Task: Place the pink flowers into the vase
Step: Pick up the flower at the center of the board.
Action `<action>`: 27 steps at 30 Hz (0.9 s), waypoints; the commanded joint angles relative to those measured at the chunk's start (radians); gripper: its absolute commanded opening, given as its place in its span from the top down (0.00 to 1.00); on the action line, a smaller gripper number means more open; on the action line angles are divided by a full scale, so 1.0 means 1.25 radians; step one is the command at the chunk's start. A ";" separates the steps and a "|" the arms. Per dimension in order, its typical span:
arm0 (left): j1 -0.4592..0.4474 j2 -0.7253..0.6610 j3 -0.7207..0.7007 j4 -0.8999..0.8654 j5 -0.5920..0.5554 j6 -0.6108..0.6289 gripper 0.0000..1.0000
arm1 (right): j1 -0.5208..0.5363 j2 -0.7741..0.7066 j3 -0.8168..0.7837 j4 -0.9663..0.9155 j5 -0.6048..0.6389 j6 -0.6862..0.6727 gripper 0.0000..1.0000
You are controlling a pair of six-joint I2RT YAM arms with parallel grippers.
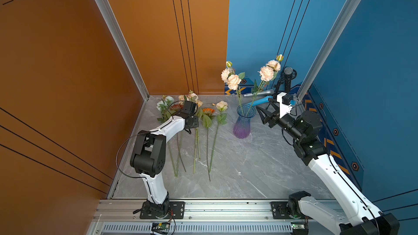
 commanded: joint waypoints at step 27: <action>0.013 0.100 0.026 -0.007 -0.202 0.007 0.52 | -0.005 -0.005 -0.006 -0.011 0.003 0.003 0.23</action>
